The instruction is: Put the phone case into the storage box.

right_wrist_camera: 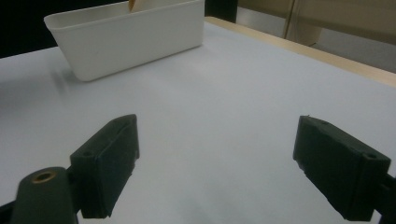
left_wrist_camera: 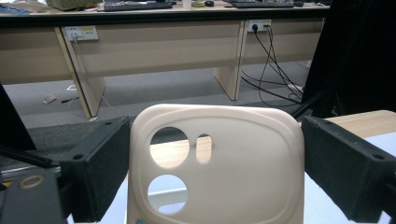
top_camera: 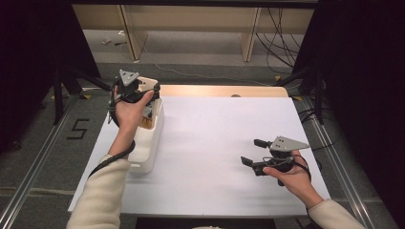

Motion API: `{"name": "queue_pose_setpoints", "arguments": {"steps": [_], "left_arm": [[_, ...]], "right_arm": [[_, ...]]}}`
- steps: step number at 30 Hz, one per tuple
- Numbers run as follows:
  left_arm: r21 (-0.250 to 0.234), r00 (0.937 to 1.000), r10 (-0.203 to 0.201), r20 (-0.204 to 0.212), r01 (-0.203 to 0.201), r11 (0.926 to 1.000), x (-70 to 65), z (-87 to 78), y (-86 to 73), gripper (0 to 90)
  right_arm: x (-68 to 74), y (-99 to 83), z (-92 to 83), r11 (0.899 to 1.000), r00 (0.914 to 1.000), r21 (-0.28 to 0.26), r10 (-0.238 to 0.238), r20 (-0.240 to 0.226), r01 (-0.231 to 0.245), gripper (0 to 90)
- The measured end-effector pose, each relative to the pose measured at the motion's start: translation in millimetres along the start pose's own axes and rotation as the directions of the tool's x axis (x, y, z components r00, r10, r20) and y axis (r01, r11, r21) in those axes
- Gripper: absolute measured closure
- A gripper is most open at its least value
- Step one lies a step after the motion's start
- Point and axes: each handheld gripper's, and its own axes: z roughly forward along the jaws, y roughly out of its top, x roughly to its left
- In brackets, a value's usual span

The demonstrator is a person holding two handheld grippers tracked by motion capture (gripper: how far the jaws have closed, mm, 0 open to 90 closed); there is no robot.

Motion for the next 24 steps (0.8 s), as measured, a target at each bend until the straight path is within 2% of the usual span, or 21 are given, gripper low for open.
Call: {"name": "queue_pose_setpoints", "arguments": {"steps": [24], "left_arm": [[0.005, 1.0, 0.004, 0.008, -0.004, 1.0, 0.6, 10.4, -2.2, 10.9]], "right_arm": [[-0.1, 0.1, 0.3, 1.0, 1.0, 0.0, 0.0, 0.0, 0.0, 15.5]]}}
